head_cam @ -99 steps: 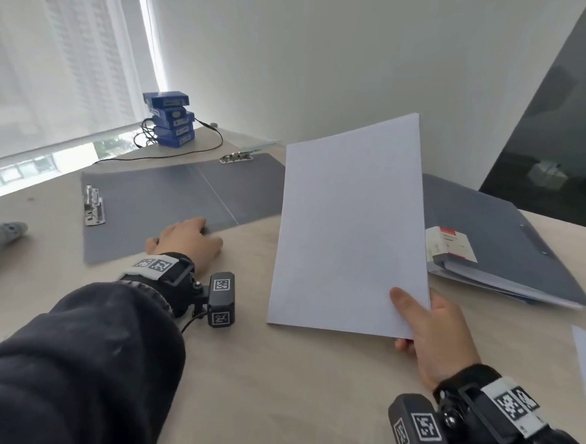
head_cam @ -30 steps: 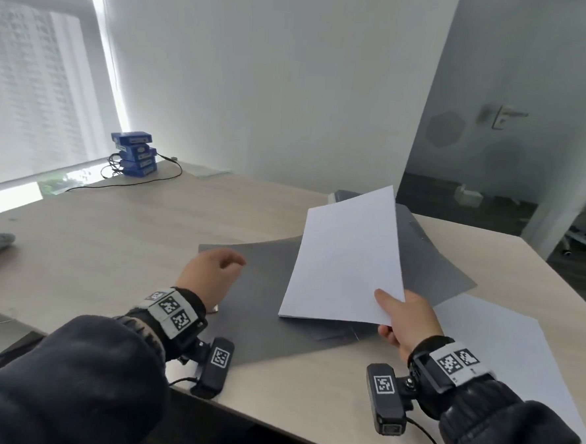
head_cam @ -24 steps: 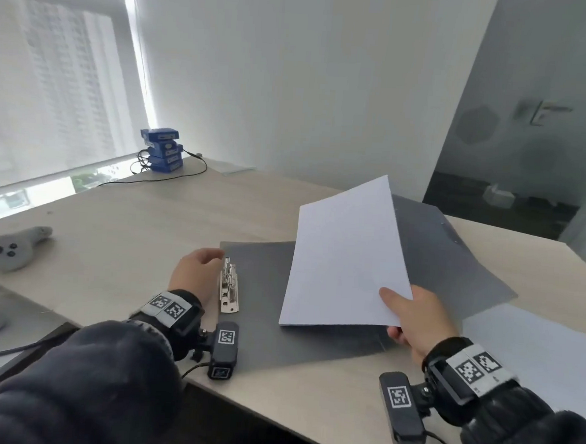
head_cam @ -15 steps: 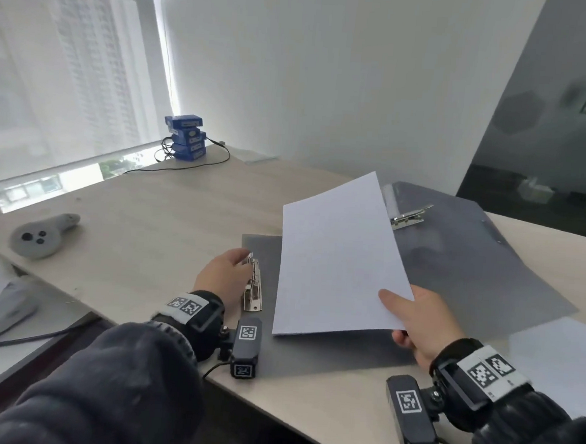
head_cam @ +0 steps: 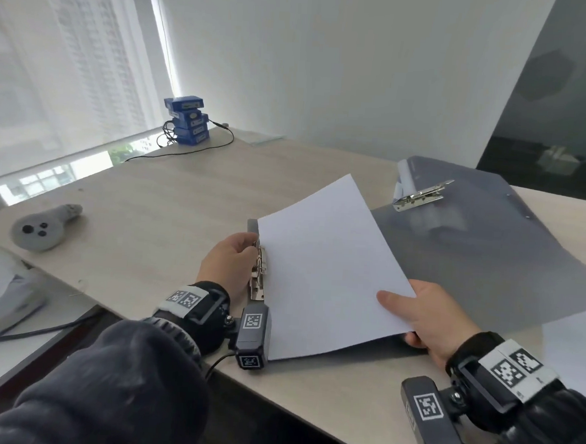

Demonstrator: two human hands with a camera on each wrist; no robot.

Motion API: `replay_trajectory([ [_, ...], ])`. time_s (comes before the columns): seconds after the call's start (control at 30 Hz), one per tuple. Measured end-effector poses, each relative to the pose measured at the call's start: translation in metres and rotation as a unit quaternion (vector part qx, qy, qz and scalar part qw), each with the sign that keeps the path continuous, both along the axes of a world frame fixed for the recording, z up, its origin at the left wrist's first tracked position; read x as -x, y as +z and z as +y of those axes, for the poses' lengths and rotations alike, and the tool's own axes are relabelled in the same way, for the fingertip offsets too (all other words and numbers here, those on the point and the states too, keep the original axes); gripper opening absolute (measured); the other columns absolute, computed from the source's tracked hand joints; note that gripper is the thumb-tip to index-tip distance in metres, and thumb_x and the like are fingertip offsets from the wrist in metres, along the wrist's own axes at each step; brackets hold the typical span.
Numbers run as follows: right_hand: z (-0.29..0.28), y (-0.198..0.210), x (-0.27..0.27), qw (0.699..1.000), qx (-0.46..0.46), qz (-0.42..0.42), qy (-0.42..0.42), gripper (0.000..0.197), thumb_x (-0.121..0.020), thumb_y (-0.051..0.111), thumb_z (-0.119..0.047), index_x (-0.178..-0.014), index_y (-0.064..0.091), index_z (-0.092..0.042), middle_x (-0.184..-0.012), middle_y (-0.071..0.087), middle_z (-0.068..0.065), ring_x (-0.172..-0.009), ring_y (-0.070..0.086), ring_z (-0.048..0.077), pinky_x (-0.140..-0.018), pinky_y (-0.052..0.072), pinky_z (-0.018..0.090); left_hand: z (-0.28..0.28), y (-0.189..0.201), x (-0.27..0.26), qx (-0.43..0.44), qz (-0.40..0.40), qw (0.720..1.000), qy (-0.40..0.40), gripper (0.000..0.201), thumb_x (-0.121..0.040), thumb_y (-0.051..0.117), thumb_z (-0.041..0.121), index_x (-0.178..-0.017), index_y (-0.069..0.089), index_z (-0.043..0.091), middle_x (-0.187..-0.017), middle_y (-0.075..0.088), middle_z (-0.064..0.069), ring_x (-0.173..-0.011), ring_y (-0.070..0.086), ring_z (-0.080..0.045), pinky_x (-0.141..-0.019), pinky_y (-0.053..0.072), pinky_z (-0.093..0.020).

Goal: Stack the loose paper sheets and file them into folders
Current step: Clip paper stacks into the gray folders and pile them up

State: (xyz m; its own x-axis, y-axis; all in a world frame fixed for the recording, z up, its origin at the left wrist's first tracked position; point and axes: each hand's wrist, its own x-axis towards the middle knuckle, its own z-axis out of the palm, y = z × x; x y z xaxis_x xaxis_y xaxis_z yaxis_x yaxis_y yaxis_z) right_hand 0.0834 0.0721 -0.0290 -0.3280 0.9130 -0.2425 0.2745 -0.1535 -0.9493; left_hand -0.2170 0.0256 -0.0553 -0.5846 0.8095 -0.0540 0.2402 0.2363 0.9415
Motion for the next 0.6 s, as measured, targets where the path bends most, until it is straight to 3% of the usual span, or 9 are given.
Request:
replay_trajectory([
  [0.13, 0.000, 0.000, -0.001, 1.000, -0.019, 0.006, 0.018, 0.017, -0.097, 0.062, -0.014, -0.111, 0.066, -0.023, -0.079, 0.067, 0.001, -0.061, 0.045, 0.017, -0.039, 0.032, 0.021, 0.000, -0.001, -0.001, -0.013, -0.011, 1.000, 0.007, 0.037, -0.073, 0.048, 0.033, -0.097, 0.071, 0.049, -0.089, 0.078, 0.007, -0.088, 0.074, -0.031, -0.082, 0.059, -0.061],
  [0.27, 0.002, -0.002, -0.004, 0.999, -0.025, 0.016, 0.026, 0.022, -0.098, 0.060, -0.014, -0.117, 0.064, -0.025, -0.083, 0.067, 0.001, -0.058, 0.045, 0.015, -0.038, 0.031, 0.020, -0.002, 0.002, -0.004, -0.019, -0.007, 1.000, 0.012, 0.041, -0.060, 0.050, 0.050, -0.096, 0.070, 0.051, -0.087, 0.077, 0.007, -0.086, 0.074, -0.033, -0.080, 0.059, -0.061],
  [0.33, 0.002, -0.001, -0.005, 0.999, -0.025, 0.015, 0.032, 0.025, -0.098, 0.060, -0.013, -0.118, 0.062, -0.027, -0.085, 0.068, -0.001, -0.062, 0.046, 0.017, -0.039, 0.031, 0.021, 0.000, 0.000, -0.004, -0.014, -0.004, 1.000, 0.016, 0.044, -0.057, 0.048, 0.051, -0.095, 0.070, 0.050, -0.087, 0.077, 0.005, -0.086, 0.074, -0.034, -0.078, 0.059, -0.062],
  [0.4, 0.002, -0.001, -0.005, 0.999, -0.026, -0.002, 0.038, 0.029, -0.097, 0.061, -0.014, -0.119, 0.060, -0.033, -0.088, 0.069, -0.002, -0.067, 0.045, 0.025, -0.040, 0.032, 0.023, 0.000, -0.001, -0.004, -0.012, -0.001, 1.000, 0.017, 0.042, -0.060, 0.048, 0.047, -0.096, 0.070, 0.049, -0.088, 0.077, 0.006, -0.086, 0.074, -0.032, -0.078, 0.059, -0.061],
  [0.47, 0.002, 0.000, -0.004, 0.998, -0.022, -0.024, 0.044, 0.029, -0.097, 0.060, -0.017, -0.119, 0.058, -0.036, -0.093, 0.069, 0.000, -0.060, 0.045, 0.026, -0.041, 0.031, 0.023, -0.001, 0.002, -0.006, -0.019, -0.002, 1.000, 0.017, 0.037, -0.068, 0.050, 0.038, -0.097, 0.072, 0.045, -0.089, 0.077, 0.007, -0.086, 0.074, -0.030, -0.079, 0.060, -0.061],
  [0.53, 0.003, 0.001, -0.001, 0.998, -0.017, -0.035, 0.049, 0.023, -0.100, 0.053, -0.017, -0.117, 0.058, -0.031, -0.091, 0.068, 0.004, -0.044, 0.045, 0.020, -0.038, 0.027, 0.020, -0.003, 0.006, -0.010, -0.026, -0.001, 0.999, 0.019, 0.033, -0.079, 0.052, 0.026, -0.103, 0.073, 0.037, -0.091, 0.077, 0.010, -0.084, 0.075, -0.027, -0.079, 0.061, -0.058],
  [0.6, 0.004, 0.001, 0.000, 0.998, -0.014, -0.037, 0.048, 0.024, -0.101, 0.044, -0.012, -0.116, 0.059, -0.024, -0.086, 0.067, 0.008, -0.039, 0.047, 0.019, -0.035, 0.025, 0.019, -0.003, 0.009, -0.012, -0.034, 0.009, 0.999, 0.019, 0.034, -0.088, 0.053, 0.011, -0.110, 0.072, 0.028, -0.094, 0.077, 0.012, -0.082, 0.074, -0.019, -0.082, 0.062, -0.048],
])
